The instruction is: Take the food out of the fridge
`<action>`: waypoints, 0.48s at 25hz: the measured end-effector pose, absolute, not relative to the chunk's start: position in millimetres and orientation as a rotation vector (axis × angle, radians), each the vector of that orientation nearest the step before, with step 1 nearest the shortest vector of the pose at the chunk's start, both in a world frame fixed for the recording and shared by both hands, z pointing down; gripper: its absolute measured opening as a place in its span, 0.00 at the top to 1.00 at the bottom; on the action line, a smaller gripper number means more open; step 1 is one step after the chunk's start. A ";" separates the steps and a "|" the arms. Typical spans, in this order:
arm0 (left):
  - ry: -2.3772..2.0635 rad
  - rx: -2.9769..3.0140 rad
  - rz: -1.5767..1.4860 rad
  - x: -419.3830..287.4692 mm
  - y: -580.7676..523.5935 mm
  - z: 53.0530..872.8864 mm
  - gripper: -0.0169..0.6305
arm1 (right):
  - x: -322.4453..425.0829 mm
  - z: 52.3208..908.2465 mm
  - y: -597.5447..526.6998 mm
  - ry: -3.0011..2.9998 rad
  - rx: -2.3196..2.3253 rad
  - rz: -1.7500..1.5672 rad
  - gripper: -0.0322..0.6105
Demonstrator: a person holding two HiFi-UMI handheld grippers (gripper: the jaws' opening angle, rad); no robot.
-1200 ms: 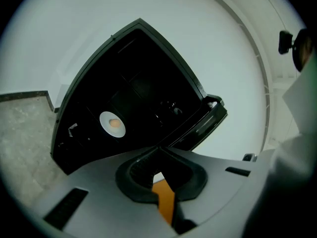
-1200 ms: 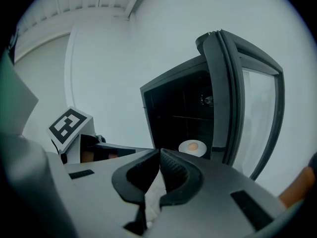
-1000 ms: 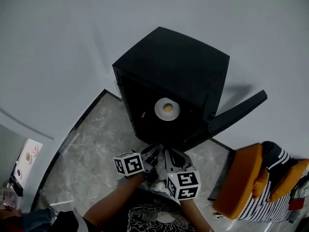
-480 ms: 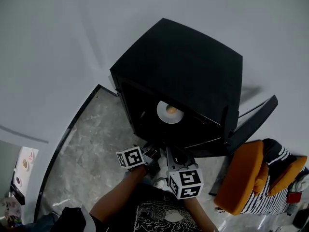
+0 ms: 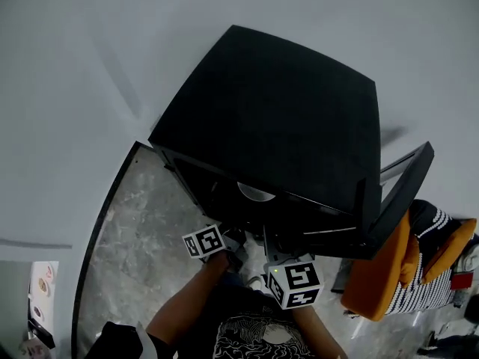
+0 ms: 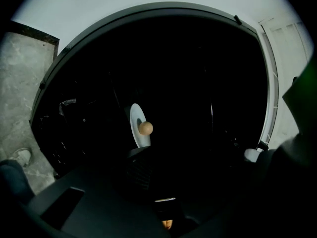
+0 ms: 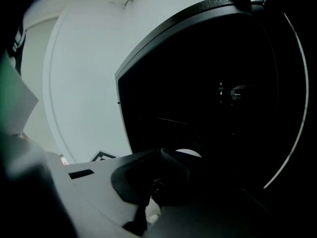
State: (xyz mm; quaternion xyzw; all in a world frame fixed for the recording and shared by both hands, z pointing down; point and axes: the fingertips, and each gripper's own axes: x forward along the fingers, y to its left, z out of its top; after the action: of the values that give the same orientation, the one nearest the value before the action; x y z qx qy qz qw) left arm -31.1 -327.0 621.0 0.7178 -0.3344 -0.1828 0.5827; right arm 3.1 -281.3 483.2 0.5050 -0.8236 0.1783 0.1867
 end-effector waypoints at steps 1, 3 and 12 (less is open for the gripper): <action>-0.777 1.672 -0.417 -30.3 -330.2 625.2 0.94 | 3.8 484.0 -284.5 -2.312 1.429 0.502 0.91; -0.762 1.663 -0.400 -27.4 -335.7 632.4 0.91 | 5.6 485.0 -290.2 -2.298 1.444 0.500 0.91; -0.737 1.615 -0.369 -23.2 -359.5 658.4 0.82 | 6.9 493.5 -311.3 -2.249 1.475 0.501 0.91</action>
State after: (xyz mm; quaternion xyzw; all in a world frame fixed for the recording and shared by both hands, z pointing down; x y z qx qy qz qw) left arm -23.2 -359.5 658.4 0.7015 -0.3201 -0.1602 0.6163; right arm 6.9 -311.3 493.5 0.5281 -0.8052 0.1793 0.2014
